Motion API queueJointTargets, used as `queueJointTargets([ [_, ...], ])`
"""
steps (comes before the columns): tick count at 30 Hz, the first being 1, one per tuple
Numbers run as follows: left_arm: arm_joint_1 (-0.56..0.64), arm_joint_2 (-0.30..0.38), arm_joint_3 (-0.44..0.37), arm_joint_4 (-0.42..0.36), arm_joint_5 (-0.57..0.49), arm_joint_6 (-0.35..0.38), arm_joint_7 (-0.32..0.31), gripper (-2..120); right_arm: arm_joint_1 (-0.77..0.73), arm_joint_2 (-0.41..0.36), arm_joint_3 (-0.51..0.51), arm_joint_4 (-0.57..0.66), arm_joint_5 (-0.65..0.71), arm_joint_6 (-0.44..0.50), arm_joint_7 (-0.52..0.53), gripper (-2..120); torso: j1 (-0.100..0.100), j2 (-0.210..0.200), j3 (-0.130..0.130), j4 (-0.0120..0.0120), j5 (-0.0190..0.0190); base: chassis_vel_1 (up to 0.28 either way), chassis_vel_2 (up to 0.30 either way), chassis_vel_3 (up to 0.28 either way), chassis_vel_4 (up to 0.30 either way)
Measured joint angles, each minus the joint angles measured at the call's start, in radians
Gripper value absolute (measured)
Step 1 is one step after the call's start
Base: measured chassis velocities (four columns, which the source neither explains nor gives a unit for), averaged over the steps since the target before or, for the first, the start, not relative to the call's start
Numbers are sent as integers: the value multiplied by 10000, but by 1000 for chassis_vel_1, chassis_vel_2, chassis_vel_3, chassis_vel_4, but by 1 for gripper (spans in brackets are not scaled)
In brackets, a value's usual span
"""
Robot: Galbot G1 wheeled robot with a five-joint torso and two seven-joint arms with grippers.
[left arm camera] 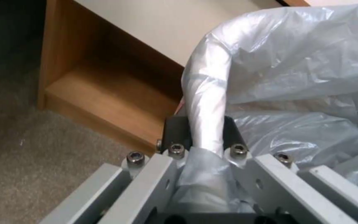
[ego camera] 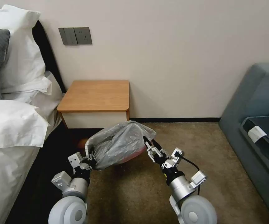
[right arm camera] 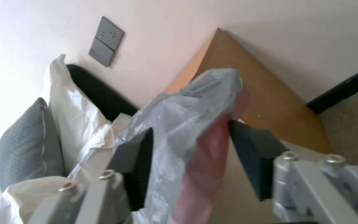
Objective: Pick up the garbage bag from the table and place it over the trash can.
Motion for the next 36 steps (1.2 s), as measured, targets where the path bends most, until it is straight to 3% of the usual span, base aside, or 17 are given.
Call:
queueJointTargets([
  [14, 29, -1, 5, -116, -14, -8, -6, 3, -6, 22, -88, 11, -232, 93, -45, 0, 0, 0, 0, 0, 0, 0, 0, 0, 0],
  [23, 10, -8, 2, -95, -60, -7, -35, 3, -37, 35, -5, 144, -462, 148, -58, 0, 0, 0, 0, 0, 0, 0, 0, 0, 0],
  [36, 150, -11, -24, -756, -1637, 244, -175, 3, -174, 37, 220, -191, -1278, -117, 387, 0, 0, 0, 0, -1, 0, 0, 0, 0, 0],
])
